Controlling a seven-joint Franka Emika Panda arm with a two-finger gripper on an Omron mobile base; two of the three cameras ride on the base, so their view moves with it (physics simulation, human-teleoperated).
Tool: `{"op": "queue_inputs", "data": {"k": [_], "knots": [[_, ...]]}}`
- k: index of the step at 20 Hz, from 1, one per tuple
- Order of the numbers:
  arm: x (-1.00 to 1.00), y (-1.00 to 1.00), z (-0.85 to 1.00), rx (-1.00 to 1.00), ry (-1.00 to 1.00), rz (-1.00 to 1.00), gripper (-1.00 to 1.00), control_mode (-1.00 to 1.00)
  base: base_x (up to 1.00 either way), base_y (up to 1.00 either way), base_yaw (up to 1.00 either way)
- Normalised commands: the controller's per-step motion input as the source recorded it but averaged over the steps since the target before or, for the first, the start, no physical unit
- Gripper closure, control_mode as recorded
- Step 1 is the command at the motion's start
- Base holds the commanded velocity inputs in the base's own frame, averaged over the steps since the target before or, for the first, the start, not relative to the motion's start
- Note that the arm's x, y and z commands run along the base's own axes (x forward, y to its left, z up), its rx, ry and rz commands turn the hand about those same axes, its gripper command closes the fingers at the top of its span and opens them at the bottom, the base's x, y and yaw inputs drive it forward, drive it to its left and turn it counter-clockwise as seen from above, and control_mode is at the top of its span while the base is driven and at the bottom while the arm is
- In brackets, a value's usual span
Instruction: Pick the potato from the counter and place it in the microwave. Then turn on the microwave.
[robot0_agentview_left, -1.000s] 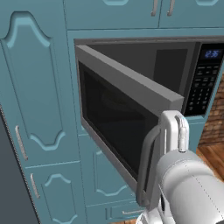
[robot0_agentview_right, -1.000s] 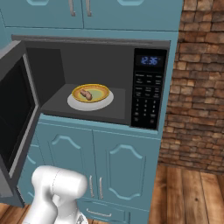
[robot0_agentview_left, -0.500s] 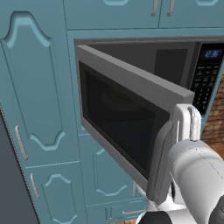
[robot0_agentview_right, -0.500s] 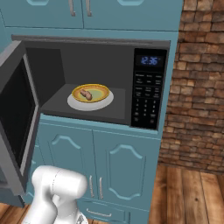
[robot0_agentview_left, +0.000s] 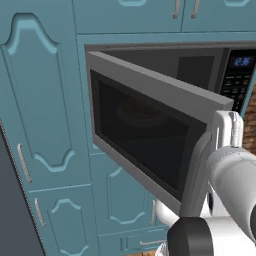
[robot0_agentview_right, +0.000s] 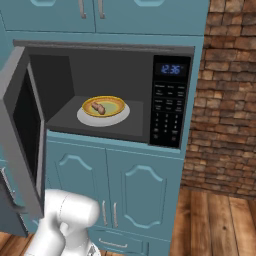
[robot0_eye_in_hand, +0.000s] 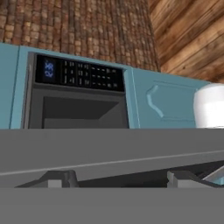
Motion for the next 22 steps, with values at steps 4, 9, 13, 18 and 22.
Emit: {"op": "queue_inputs", "data": {"k": [4, 9, 13, 18, 22], "knots": [[0.38, -0.26, -0.07, 0.0, 0.0, 0.0, -1.0, -1.0, 0.0, 0.0, 0.0], [0.44, -0.22, -0.08, 0.0, 0.0, 0.0, -1.0, -1.0, 0.0, 0.0, 0.0], [0.49, -0.17, -0.09, 0.0, 0.0, 0.0, -1.0, -1.0, 0.0, 0.0, 0.0], [0.49, -0.14, -0.11, 0.0, 0.0, 0.0, -1.0, -1.0, 0.0, 0.0, 0.0], [0.52, -0.08, -0.17, 0.0, 0.0, 0.01, -1.0, -1.0, 0.0, 0.0, 0.0]]}}
